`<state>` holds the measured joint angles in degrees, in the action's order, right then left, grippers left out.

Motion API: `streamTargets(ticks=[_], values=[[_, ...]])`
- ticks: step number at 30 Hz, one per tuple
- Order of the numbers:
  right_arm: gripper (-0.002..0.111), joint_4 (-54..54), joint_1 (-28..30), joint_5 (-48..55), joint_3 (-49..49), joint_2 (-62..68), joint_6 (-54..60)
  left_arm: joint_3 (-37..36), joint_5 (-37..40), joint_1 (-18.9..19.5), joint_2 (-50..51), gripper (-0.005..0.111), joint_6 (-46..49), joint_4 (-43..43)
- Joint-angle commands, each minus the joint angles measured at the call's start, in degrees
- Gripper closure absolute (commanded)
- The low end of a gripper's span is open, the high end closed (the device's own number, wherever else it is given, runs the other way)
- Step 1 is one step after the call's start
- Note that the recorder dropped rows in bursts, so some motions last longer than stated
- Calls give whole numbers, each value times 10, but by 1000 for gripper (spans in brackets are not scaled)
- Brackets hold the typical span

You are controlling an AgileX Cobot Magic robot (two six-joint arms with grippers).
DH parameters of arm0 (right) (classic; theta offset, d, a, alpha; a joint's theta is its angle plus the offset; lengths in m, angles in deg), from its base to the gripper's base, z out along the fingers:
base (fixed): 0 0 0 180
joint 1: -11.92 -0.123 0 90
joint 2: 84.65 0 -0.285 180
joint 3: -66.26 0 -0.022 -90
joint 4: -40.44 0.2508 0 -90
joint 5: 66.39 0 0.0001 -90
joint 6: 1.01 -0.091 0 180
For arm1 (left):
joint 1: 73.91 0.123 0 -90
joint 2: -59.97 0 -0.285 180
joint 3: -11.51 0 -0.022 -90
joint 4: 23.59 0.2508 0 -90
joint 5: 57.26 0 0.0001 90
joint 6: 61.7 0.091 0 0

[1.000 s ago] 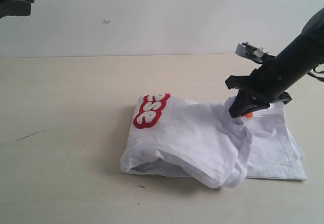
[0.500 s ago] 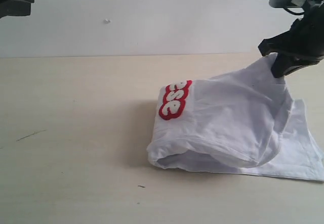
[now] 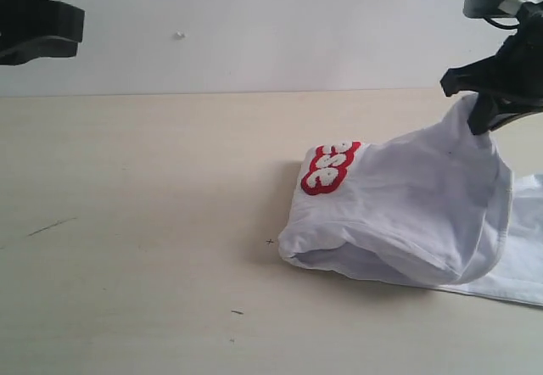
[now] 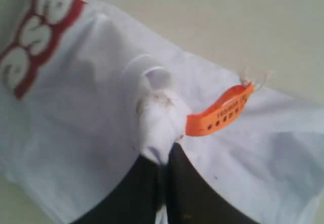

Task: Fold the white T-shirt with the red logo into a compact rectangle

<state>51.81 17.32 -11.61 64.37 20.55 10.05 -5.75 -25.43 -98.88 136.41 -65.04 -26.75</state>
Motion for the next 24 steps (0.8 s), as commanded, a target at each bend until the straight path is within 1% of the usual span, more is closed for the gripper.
streamTargets(ticks=[1, 3, 5, 8, 10, 14, 19, 21, 22, 24], values=[[108, 63, 0, -5, 4, -9, 53, -14, -6, -6, 5, 107, 21, -27], [108, 31, 0, -1, 4, -9, 38, -34, -18, -20, 23, 107, 95, -87], [108, -49, 0, 10, 4, -9, -19, -44, -39, -34, 50, 107, 152, -150], [108, -166, 0, 29, 4, -9, -111, -37, -45, -52, 94, 107, 255, -232], [108, -202, 0, 27, 4, -9, -141, -33, -37, -66, 127, 107, 322, -292], [108, -163, 0, 12, 4, -9, -115, -21, 1, -107, 190, 107, 505, -413], [108, -132, 0, 8, 4, -9, -96, -3, 35, -156, 249, 107, 748, -594], [108, -133, 0, 6, 4, -9, -96, -3, 14, -172, 280, 107, 793, -616], [108, -133, 0, 2, 4, -9, -96, -3, -2, -179, 296, 107, 801, -616], [108, -131, 0, -1, 4, -9, -96, 1, -9, -184, 327, 107, 818, -616]])
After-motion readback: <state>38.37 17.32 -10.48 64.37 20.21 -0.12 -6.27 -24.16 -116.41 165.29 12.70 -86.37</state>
